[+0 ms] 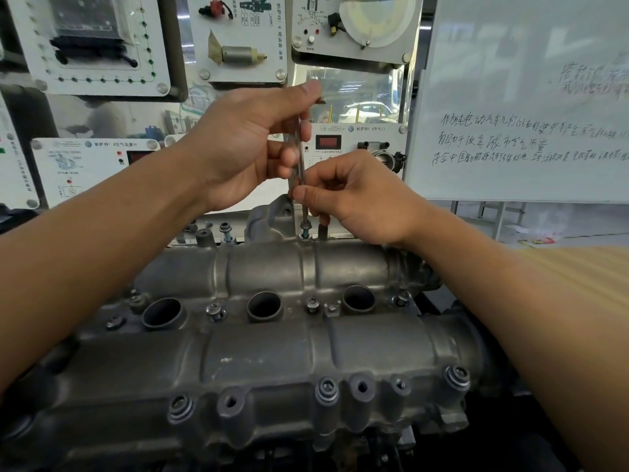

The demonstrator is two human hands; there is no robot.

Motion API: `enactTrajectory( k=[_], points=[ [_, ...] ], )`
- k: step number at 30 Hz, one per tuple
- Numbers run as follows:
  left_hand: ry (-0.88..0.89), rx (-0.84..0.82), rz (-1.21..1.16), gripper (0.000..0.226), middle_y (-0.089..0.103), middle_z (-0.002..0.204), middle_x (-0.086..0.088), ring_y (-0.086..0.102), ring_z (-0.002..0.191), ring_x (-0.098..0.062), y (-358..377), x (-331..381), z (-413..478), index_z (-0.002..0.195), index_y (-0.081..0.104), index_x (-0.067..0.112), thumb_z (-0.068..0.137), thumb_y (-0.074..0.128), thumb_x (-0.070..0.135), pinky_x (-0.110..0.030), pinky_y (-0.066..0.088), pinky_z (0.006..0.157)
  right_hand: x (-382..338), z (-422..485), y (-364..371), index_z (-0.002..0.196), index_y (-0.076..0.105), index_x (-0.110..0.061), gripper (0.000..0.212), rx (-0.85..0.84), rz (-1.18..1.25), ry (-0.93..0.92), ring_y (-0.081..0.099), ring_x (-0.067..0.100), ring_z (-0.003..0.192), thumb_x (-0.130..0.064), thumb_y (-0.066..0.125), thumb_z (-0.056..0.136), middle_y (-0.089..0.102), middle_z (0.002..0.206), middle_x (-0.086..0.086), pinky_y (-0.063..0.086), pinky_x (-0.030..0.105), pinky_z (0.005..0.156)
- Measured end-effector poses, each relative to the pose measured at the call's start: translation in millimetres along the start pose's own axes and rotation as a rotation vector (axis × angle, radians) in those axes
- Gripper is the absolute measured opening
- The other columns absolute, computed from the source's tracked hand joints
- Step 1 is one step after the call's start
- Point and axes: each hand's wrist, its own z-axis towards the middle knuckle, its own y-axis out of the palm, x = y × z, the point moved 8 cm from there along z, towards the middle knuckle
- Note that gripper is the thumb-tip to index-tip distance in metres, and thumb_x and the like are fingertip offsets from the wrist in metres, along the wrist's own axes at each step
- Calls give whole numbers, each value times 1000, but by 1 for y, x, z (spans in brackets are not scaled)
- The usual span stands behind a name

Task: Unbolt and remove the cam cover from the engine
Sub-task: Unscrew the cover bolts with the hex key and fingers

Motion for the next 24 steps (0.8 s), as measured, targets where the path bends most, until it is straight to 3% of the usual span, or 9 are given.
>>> enactTrajectory(
  k=[5, 10, 16, 20, 24],
  points=[
    [-23, 82, 15, 30, 59, 66, 2, 42, 41, -9, -4, 1, -1, 70, 56, 21, 94, 65, 36, -21, 36, 41, -1, 0, 2, 80, 68, 3, 24, -20, -21, -10, 49, 15, 57, -12, 61, 98, 56, 63, 10, 43, 27, 60],
    [-56, 162, 40, 34, 56, 60, 3, 37, 36, -9, -9, 1, -3, 69, 49, 19, 94, 63, 38, -18, 32, 39, -5, -1, 5, 80, 61, 14, 33, -53, -57, -36, 45, 22, 58, -13, 58, 99, 53, 69, 33, 41, 33, 59],
    [-103, 193, -4, 31, 57, 58, 1, 39, 36, -11, -14, -3, -1, 67, 50, 19, 95, 56, 31, -20, 34, 37, -6, -1, 4, 87, 63, 16, 32, -46, -77, -52, 48, 25, 60, -12, 58, 99, 55, 73, 36, 47, 44, 60],
    [-123, 159, -57, 21, 58, 59, -1, 40, 38, -11, -14, -5, 0, 81, 57, 15, 95, 46, 26, -19, 34, 38, -5, 0, 2, 88, 67, 12, 26, -31, -58, -54, 51, 23, 61, -10, 59, 99, 59, 73, 33, 49, 41, 61],
    [-116, 33, -127, 35, 61, 64, -3, 45, 43, -13, -9, -4, 0, 90, 61, 11, 98, 29, 23, -21, 39, 42, -1, 1, 1, 88, 67, 13, 25, -24, -22, -36, 53, 19, 61, -9, 60, 98, 58, 67, 23, 47, 30, 63]
  ],
)
